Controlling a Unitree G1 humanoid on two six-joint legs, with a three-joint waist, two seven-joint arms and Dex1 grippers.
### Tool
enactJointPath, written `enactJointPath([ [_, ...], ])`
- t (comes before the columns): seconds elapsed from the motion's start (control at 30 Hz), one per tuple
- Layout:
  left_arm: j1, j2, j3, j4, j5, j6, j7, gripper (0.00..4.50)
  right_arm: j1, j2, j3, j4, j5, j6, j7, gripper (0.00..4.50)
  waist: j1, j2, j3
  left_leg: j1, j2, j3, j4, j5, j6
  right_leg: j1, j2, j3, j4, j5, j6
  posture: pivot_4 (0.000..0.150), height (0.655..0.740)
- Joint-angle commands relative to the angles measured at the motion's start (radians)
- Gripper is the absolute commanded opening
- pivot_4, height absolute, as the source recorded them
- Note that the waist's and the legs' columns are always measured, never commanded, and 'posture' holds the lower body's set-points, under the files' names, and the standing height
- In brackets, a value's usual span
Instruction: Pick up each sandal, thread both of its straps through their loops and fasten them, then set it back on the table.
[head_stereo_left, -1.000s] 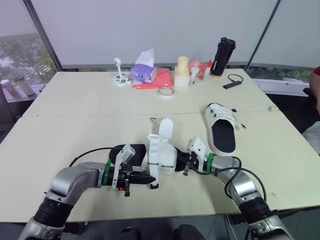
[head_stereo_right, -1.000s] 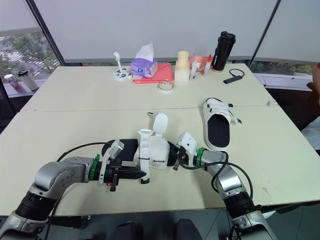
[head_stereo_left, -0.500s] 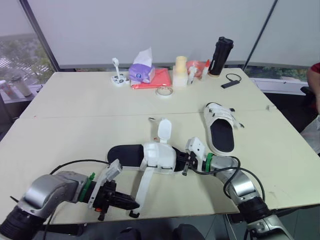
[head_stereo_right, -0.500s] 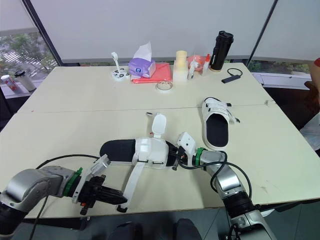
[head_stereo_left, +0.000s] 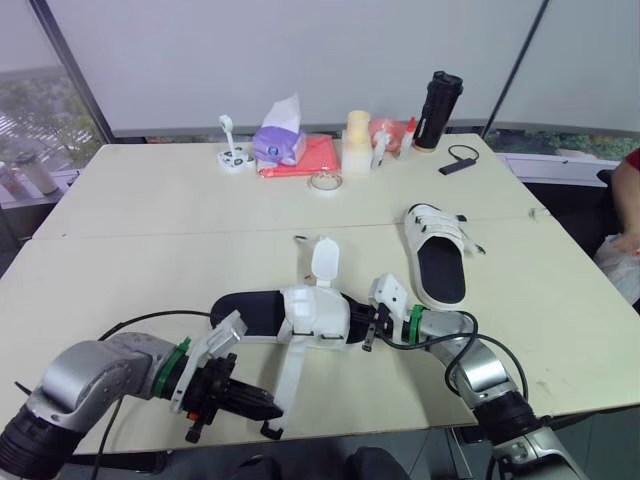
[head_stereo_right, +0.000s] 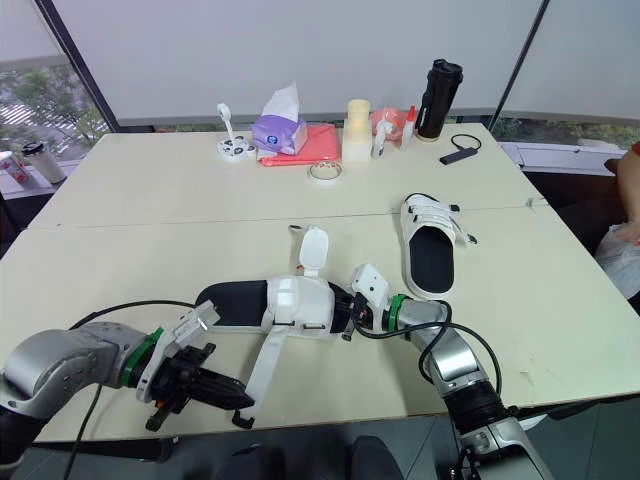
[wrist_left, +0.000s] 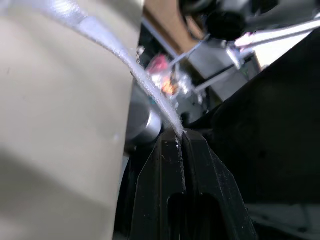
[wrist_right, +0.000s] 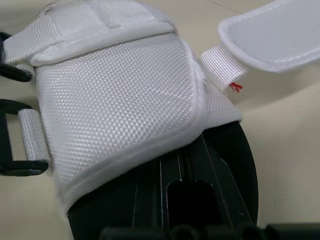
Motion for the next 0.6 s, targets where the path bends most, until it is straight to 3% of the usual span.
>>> enactJointPath([
  [0.03, -0.061, -0.038, 0.081, 0.003, -0.099, 0.038, 0.039, 0.04, 0.028, -0.01, 0.028, 0.103, -0.063, 0.036, -0.023, 0.0, 0.0, 0.0, 0.0, 0.0, 0.0, 0.0, 0.0, 0.0, 0.0, 0.0, 0.0, 0.0, 0.0, 0.0, 0.0, 0.15, 0.74],
  [0.33, -0.236, -0.224, 0.239, 0.205, -0.269, 0.148, 0.281, 0.04, 0.024, -0.007, 0.034, 0.114, -0.064, 0.032, -0.02, 0.0, 0.003, -0.001, 0.0, 0.0, 0.0, 0.0, 0.004, 0.0, 0.001, 0.002, 0.0, -0.003, 0.002, 0.001, 0.001, 0.15, 0.74],
  [0.6, -0.296, -0.433, 0.323, 0.439, -0.167, 0.056, 0.573, 0.04, 0.033, -0.002, 0.035, 0.108, -0.063, 0.032, -0.027, 0.0, 0.006, -0.003, -0.001, 0.002, 0.0, -0.001, 0.007, 0.0, 0.001, 0.005, 0.002, -0.004, 0.002, 0.004, 0.007, 0.15, 0.74],
])
